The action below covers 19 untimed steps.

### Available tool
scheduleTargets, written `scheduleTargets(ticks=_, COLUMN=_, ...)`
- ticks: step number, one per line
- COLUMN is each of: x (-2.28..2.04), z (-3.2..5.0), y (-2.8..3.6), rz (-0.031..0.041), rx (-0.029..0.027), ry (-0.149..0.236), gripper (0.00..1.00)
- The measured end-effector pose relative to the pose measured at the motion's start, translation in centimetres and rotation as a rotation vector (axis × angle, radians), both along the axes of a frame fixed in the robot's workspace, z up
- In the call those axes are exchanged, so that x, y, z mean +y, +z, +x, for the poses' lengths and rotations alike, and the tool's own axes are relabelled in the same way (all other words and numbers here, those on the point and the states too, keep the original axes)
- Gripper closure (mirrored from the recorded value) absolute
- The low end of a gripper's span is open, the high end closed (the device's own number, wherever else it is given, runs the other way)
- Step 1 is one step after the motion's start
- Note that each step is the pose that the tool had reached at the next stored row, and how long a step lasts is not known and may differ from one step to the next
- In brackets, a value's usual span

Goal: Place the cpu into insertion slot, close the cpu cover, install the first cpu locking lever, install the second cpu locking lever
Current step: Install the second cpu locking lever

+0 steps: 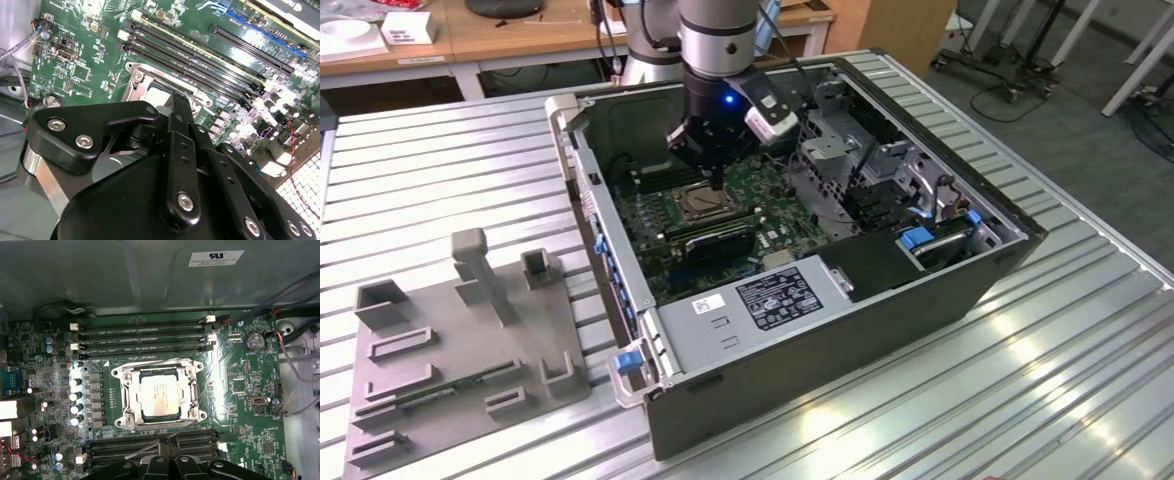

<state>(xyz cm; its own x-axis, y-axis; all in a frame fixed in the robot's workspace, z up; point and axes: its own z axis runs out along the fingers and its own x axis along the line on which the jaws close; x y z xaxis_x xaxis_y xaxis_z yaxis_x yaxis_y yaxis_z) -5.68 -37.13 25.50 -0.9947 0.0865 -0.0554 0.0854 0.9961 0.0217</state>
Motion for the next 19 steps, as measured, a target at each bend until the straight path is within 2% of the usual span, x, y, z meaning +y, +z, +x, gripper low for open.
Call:
scheduleTargets(ticks=9, x=-0.02, z=-0.08, y=-0.04, rz=-0.0001, rx=0.0, ry=0.0, gripper=0.89)
scheduleTargets(ticks=19, x=-0.02, z=-0.75, y=-0.33, rz=-0.0001, rx=0.0, ry=0.0, gripper=0.89)
